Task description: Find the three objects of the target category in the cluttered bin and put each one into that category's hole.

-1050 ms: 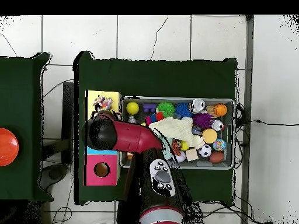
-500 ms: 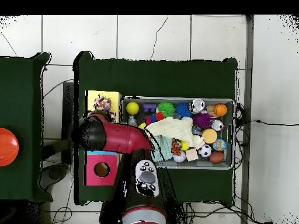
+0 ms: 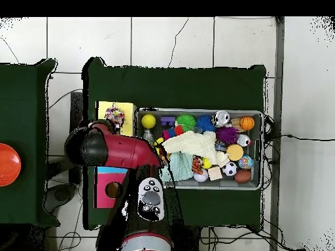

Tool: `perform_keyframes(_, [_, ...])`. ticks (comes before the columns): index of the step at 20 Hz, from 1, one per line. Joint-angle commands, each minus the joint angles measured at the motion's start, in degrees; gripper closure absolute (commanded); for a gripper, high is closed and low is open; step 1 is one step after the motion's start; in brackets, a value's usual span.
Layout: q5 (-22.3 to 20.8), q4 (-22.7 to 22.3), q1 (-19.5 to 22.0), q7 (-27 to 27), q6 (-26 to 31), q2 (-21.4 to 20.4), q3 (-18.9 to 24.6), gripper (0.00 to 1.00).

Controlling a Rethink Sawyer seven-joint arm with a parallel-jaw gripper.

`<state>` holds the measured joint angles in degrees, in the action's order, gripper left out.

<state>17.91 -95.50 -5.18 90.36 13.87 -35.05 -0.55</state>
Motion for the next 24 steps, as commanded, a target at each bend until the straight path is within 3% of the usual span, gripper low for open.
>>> perform_keyframes(1, [2.42, 5.16, 0.23, 14.12, 11.92, 0.45, -3.64, 1.00])
perform_keyframes(14, [1.43, 4.80, 2.74, 11.54, 15.25, -2.53, -3.04, 1.00])
perform_keyframes(18, [1.74, 3.98, 3.93, 10.86, 11.18, -2.27, -1.14, 1.00])
perform_keyframes(24, [0.74, 4.13, 5.14, 10.97, 2.25, 2.85, 0.96, 1.00])
